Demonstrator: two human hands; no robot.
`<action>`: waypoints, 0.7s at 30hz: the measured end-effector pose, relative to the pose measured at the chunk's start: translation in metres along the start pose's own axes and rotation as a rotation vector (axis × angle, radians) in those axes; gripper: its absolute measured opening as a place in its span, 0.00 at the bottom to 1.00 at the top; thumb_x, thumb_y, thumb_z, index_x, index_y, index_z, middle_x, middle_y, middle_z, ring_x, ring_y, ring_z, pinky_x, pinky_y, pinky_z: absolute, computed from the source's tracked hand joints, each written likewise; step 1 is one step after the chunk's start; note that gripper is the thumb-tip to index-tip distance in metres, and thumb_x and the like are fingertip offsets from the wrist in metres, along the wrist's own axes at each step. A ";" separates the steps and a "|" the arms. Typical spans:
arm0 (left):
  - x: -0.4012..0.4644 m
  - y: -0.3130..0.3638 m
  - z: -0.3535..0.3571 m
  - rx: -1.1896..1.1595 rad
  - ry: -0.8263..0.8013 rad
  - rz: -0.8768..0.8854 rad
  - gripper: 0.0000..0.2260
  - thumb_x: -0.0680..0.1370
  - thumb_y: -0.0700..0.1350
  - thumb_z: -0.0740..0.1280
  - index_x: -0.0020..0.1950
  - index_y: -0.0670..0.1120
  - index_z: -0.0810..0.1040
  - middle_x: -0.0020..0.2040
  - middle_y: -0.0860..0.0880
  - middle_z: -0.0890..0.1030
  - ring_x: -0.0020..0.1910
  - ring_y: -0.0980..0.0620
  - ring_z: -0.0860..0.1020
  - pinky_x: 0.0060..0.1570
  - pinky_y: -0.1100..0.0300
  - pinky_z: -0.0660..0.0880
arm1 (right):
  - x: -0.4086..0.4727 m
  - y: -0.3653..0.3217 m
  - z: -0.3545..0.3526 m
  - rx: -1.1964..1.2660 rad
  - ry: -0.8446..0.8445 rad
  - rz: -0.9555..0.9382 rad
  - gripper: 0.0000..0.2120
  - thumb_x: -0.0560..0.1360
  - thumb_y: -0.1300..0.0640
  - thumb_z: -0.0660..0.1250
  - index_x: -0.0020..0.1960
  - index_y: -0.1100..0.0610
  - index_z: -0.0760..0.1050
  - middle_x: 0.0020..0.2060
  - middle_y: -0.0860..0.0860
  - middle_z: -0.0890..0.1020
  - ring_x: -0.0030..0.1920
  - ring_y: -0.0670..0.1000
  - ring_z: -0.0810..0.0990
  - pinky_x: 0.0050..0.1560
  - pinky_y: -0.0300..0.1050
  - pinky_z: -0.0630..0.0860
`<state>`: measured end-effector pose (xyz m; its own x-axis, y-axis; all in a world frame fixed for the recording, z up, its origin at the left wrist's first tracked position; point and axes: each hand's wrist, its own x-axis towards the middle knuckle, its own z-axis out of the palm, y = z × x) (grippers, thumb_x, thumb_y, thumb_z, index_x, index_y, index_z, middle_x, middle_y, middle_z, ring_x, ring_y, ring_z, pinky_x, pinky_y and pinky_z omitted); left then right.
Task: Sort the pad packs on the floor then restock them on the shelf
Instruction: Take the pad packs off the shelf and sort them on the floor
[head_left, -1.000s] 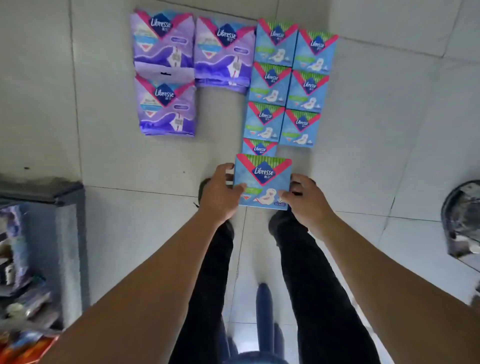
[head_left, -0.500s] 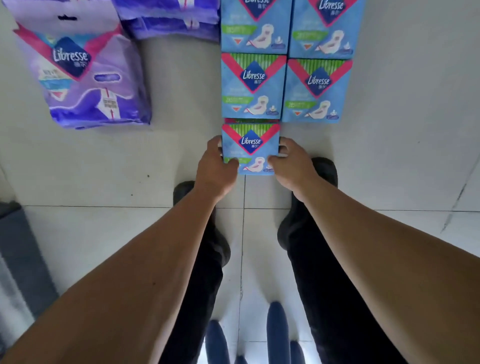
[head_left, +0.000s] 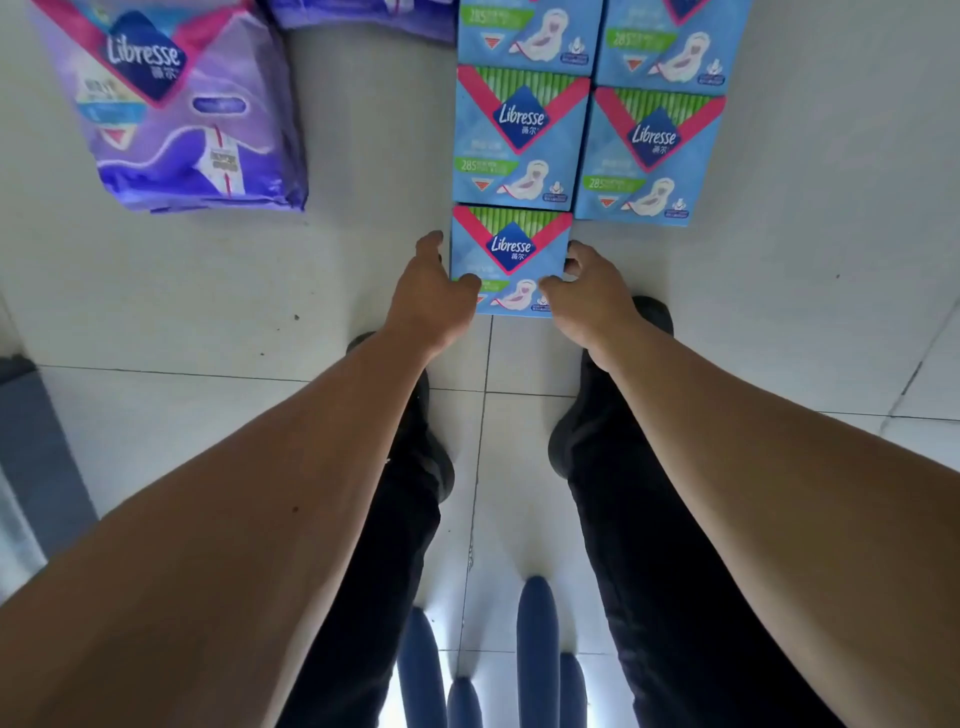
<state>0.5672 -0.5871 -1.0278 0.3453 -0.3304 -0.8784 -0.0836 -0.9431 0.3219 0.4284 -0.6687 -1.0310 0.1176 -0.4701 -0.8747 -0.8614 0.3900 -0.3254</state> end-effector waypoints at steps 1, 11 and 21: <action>-0.004 0.001 -0.003 0.016 -0.008 -0.009 0.27 0.80 0.45 0.62 0.77 0.47 0.57 0.71 0.47 0.70 0.66 0.48 0.72 0.56 0.62 0.67 | -0.005 -0.003 -0.002 -0.033 0.008 -0.003 0.16 0.79 0.58 0.62 0.66 0.58 0.70 0.60 0.53 0.78 0.56 0.50 0.76 0.50 0.41 0.71; -0.137 0.046 -0.119 0.227 0.347 0.293 0.19 0.80 0.49 0.61 0.70 0.49 0.69 0.64 0.45 0.74 0.62 0.45 0.73 0.57 0.50 0.72 | -0.157 -0.116 -0.041 -0.543 0.183 -0.547 0.21 0.80 0.52 0.61 0.71 0.57 0.69 0.65 0.55 0.75 0.65 0.57 0.72 0.62 0.52 0.71; -0.310 0.020 -0.279 0.251 0.792 0.300 0.19 0.78 0.53 0.62 0.68 0.49 0.72 0.64 0.46 0.76 0.59 0.42 0.75 0.53 0.49 0.72 | -0.330 -0.284 -0.010 -0.768 0.230 -1.065 0.23 0.77 0.47 0.57 0.67 0.58 0.72 0.61 0.56 0.78 0.59 0.61 0.76 0.54 0.56 0.75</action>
<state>0.7198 -0.4931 -0.6506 0.8145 -0.5299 -0.2362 -0.4454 -0.8319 0.3309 0.6293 -0.6324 -0.6462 0.8829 -0.4166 -0.2169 -0.4689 -0.7556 -0.4575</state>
